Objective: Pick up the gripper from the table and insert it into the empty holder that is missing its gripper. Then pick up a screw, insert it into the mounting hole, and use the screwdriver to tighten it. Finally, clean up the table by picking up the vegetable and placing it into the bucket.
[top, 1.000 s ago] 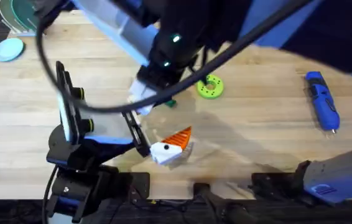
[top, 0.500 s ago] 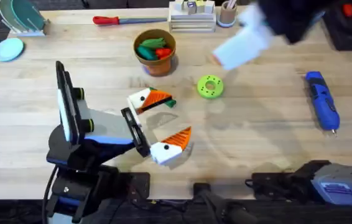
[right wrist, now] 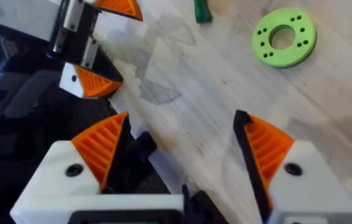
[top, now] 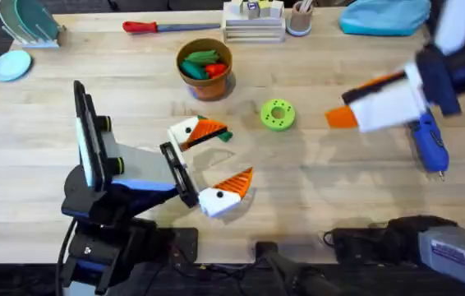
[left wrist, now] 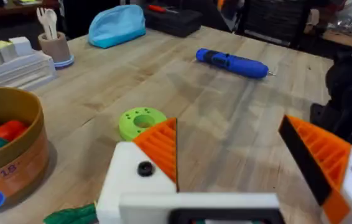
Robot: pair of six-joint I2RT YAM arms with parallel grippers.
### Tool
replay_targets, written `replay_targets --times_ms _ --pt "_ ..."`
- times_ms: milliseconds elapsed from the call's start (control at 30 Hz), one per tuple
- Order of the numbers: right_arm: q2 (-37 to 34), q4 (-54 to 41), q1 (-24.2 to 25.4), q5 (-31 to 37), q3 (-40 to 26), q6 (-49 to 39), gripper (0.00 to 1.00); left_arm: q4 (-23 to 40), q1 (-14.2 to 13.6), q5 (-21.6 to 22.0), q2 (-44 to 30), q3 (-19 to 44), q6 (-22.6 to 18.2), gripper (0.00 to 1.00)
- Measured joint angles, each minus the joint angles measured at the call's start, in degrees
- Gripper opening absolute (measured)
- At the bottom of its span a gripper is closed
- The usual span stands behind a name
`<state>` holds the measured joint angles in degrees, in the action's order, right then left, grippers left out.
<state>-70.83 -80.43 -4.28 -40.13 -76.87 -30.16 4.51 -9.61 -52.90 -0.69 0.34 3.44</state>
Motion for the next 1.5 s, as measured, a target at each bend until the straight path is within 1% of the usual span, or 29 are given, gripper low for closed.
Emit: replay_targets --times_ms 133,267,400,567,700,867,900,933,967,1033,1100,1133,1167,1333,1500 --pt "6.9 0.8 4.0 -5.6 6.6 -3.0 0.992 0.0 0.0 0.0 0.0 0.0 0.0 0.993" --pt "10.3 0.9 4.7 -11.2 9.8 -6.8 0.993 0.0 0.0 0.0 0.0 0.0 0.0 0.993" --pt "10.2 1.0 4.7 -13.5 10.7 -9.2 0.992 0.0 0.0 0.0 0.0 0.0 0.0 0.993" --pt "9.6 1.1 4.7 -14.4 10.9 -15.4 0.993 0.0 0.0 0.0 0.0 0.0 0.0 0.997" --pt "9.6 1.1 4.7 -14.8 10.9 -19.9 0.993 0.0 0.0 0.0 0.0 0.0 0.0 0.907" --pt "8.3 1.1 4.7 -14.9 10.9 -24.2 0.993 0.0 0.0 0.0 0.0 0.0 0.0 0.882" --pt "7.9 1.1 4.7 -14.9 10.9 -24.6 0.993 0.0 0.0 0.0 0.0 0.0 0.0 0.855" --pt "7.4 1.1 4.7 -14.9 11.0 -25.0 0.993 0.0 0.0 0.0 0.0 0.0 0.0 0.784" --pt "7.1 1.1 4.7 -14.9 11.0 -25.4 0.993 0.0 0.0 0.0 0.0 0.0 0.0 0.687" --pt "6.3 1.1 4.7 -14.9 11.0 -25.8 0.993 0.0 0.0 0.0 0.0 0.0 0.0 0.352" --pt "5.8 1.1 4.7 -14.9 11.0 -26.0 0.993 0.0 0.0 0.0 0.0 0.0 -0.1 0.057" --pt "5.6 1.1 4.7 -14.9 11.0 -26.1 0.993 0.0 0.0 0.0 0.0 0.0 -0.2 0.020" --pt "5.4 1.1 4.7 -14.9 11.0 -26.1 0.993 0.0 0.0 0.0 0.0 0.0 -0.2 0.014" --pt "5.2 1.7 4.7 -14.9 11.1 -26.5 0.993 0.0 0.0 0.0 0.0 0.0 -0.2 0.016" --pt "5.2 4.5 4.8 -14.2 11.1 -26.7 0.992 0.0 0.0 0.0 0.0 0.0 -0.2 0.015"
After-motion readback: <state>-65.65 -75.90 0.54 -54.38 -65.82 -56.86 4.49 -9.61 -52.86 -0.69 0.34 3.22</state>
